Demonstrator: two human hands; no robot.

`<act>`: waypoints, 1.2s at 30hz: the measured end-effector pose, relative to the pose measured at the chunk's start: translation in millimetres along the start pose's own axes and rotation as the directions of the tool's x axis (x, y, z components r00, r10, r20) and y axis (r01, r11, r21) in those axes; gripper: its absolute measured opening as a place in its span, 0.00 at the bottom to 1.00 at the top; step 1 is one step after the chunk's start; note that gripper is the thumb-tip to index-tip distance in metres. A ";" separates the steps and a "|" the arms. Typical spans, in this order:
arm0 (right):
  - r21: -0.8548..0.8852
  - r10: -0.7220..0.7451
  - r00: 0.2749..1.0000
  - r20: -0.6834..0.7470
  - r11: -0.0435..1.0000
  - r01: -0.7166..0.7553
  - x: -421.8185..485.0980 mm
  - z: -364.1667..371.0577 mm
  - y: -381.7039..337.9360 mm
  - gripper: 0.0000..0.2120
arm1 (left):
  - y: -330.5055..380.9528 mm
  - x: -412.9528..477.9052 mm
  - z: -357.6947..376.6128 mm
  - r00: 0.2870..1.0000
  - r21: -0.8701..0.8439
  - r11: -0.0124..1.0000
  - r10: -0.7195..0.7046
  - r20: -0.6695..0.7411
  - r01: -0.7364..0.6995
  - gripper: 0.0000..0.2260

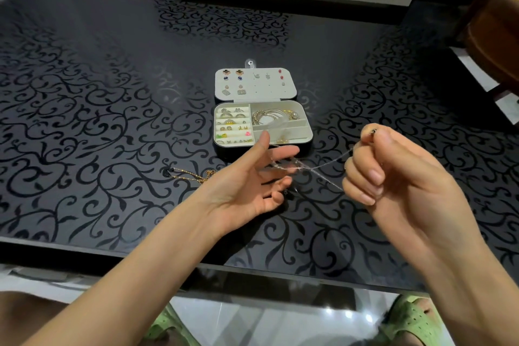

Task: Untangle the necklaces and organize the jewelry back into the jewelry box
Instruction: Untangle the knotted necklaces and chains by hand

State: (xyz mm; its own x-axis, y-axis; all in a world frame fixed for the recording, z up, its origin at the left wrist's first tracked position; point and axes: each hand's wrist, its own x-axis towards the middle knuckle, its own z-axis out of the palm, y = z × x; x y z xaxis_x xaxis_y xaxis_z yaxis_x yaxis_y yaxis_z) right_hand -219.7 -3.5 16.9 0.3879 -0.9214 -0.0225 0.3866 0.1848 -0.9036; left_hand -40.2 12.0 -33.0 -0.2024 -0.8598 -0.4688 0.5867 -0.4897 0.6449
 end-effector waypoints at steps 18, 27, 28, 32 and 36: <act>-0.296 -0.211 0.963 0.170 0.921 0.254 1.0 -33.1 3.6 0.09 | 13.2 -14.2 -3.9 0.917 0.366 0.902 0.326 -0.231 -0.229 0.19; -0.799 -0.064 0.804 0.591 0.090 0.595 -4.8 -42.8 33.9 0.17 | 19.1 -16.7 -3.8 0.983 0.316 0.939 0.167 -0.078 -0.134 0.27; -0.788 -0.059 0.788 0.613 0.019 0.615 -5.0 -43.6 37.6 0.19 | 19.3 -16.3 -3.7 0.984 0.340 0.933 0.157 -0.082 -0.121 0.28; -0.780 -0.108 0.787 0.607 -0.272 0.564 -2.1 -44.6 51.3 0.25 | 16.3 -12.8 -6.5 0.977 0.503 0.862 0.153 -0.146 -0.060 0.28; -0.732 -0.093 0.790 0.606 -0.454 0.508 2.7 -45.7 60.5 0.21 | 13.7 -10.2 -6.0 0.949 0.620 0.784 0.217 -0.230 -0.029 0.25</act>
State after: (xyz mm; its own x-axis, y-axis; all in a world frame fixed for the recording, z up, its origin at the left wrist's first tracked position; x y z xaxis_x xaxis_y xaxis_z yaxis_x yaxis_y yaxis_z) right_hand -233.5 -10.4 -57.4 0.7776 -0.5377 0.3259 -0.5908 -0.8023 0.0858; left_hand -25.4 15.0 -23.0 0.1158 -0.8885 -0.4440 -0.0203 -0.4490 0.8933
